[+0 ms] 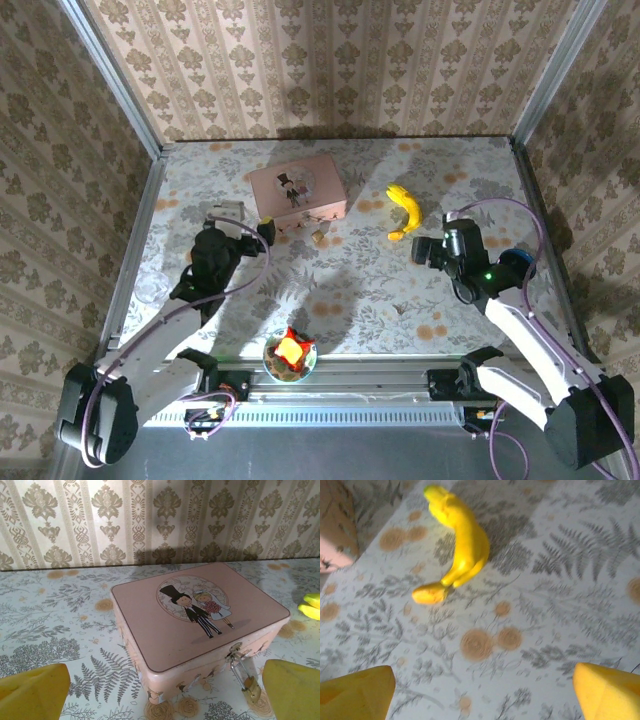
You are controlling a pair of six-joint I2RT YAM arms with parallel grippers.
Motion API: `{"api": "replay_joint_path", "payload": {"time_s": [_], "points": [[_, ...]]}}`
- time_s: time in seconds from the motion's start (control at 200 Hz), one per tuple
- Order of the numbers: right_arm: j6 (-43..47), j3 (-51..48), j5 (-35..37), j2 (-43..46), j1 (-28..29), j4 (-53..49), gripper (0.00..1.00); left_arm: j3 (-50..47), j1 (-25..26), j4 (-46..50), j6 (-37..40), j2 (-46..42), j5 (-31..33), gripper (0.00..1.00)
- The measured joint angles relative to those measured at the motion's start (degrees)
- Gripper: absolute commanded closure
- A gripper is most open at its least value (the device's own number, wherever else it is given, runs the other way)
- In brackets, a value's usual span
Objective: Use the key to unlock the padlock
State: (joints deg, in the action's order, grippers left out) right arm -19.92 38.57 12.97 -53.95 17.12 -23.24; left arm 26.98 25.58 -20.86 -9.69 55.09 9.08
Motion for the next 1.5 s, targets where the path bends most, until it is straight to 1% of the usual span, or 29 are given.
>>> {"api": "replay_joint_path", "payload": {"time_s": [0.145,0.285,0.44,0.575,0.675,0.74,0.84,0.945,1.195,1.5], "points": [[-3.7,2.1,-1.0,-2.5,4.1,-6.8,0.11,0.0,0.0,-0.9,-1.2,1.2,1.4,0.00],[-7.8,2.5,-1.8,-3.3,8.3,-12.3,0.17,0.1,0.0,-1.9,-1.8,2.0,2.4,0.00],[-11.6,2.7,-2.6,-4.2,12.6,-16.6,0.25,0.1,0.0,-2.6,-2.9,3.0,3.4,0.00],[-14.0,3.6,-3.1,-7.0,16.5,-19.5,0.26,0.6,0.0,-2.7,-4.0,4.1,4.1,0.00],[-15.2,4.8,-3.1,-9.4,18.8,-21.7,0.33,1.3,0.0,-2.7,-4.8,4.7,4.5,0.00],[-16.0,5.2,-3.1,-10.6,19.3,-22.5,0.37,1.6,0.0,-2.8,-5.4,5.1,4.7,0.00],[-16.3,5.2,-3.6,-12.5,19.5,-23.0,0.46,1.6,0.0,-2.8,-6.1,5.9,5.2,0.00],[-16.1,5.2,-4.9,-15.0,19.5,-22.8,0.50,1.6,0.0,-2.7,-6.6,6.8,5.4,0.00],[-16.1,5.4,-7.3,-22.1,19.5,-20.3,0.50,1.7,0.0,-2.6,-7.3,7.1,5.4,0.00],[-17.7,7.6,-7.1,-31.1,19.5,-19.0,0.49,1.7,0.0,-2.5,-8.2,7.1,5.4,0.00]]}}
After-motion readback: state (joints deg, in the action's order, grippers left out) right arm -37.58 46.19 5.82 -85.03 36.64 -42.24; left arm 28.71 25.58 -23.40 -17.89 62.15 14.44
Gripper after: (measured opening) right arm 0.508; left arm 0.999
